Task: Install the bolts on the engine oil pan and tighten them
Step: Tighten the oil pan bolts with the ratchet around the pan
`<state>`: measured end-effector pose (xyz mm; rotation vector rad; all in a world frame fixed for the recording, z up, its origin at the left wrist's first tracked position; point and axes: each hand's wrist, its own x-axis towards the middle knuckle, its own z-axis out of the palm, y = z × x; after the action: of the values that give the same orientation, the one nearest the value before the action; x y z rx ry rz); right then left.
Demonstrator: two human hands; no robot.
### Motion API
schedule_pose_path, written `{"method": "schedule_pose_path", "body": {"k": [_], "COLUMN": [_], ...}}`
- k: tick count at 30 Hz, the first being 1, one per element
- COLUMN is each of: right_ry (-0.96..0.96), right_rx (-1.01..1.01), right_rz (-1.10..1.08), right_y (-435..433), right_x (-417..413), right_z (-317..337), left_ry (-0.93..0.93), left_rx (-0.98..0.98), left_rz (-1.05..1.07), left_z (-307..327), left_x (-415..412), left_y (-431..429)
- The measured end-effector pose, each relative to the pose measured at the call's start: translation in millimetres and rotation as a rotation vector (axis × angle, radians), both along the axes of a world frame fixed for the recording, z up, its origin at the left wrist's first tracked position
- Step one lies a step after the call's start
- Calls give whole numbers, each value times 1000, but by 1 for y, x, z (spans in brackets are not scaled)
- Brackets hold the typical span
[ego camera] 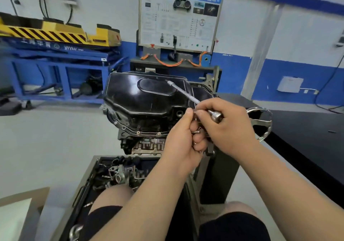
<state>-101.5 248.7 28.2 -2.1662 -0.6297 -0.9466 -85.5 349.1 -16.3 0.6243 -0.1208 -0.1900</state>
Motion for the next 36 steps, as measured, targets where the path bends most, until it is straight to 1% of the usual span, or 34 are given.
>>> {"method": "schedule_pose_path", "body": {"k": [2,4,7,9,11,17,23,25,27,30,33,35,36], "right_ry": [48,124,203,205,189,204,209,211,202,166,25,-27,-41], "right_rx": [47,77,-42,-121,-145,-127,-69,-81,-175,-424,-646,-736,-749], "right_rz": [18,48,6,-30,-51,-46,-71,-75,-86,-123,-144,-158,-174], "right_y": [-19,-43,-76,-92,-105,-119,-118,-118,-117,-111,-105,-104,-105], "right_x": [-9,-19,-33,-41,-47,-56,-58,-60,-63,-64,-58,-50,-45], "right_z": [2,6,8,7,6,5,-4,-4,-5,-9,-19,-28,-31], "left_ry": [125,228,295,318,332,323,303,302,306,355,425,444,438], "left_rx": [-88,-135,-163,-175,-187,-176,-102,-76,-47,-26,-7,21,42], "left_rz": [-47,-70,-55,-40,-35,-6,30,54,78,94,78,56,46], "left_z": [-14,-28,-39,-41,-44,-49,-51,-54,-58,-67,-75,-80,-82], "left_x": [2,8,21,27,30,27,26,26,29,37,49,60,67], "left_y": [-9,-13,-15,-20,-27,-42,-47,-48,-51,-58,-70,-76,-78]}}
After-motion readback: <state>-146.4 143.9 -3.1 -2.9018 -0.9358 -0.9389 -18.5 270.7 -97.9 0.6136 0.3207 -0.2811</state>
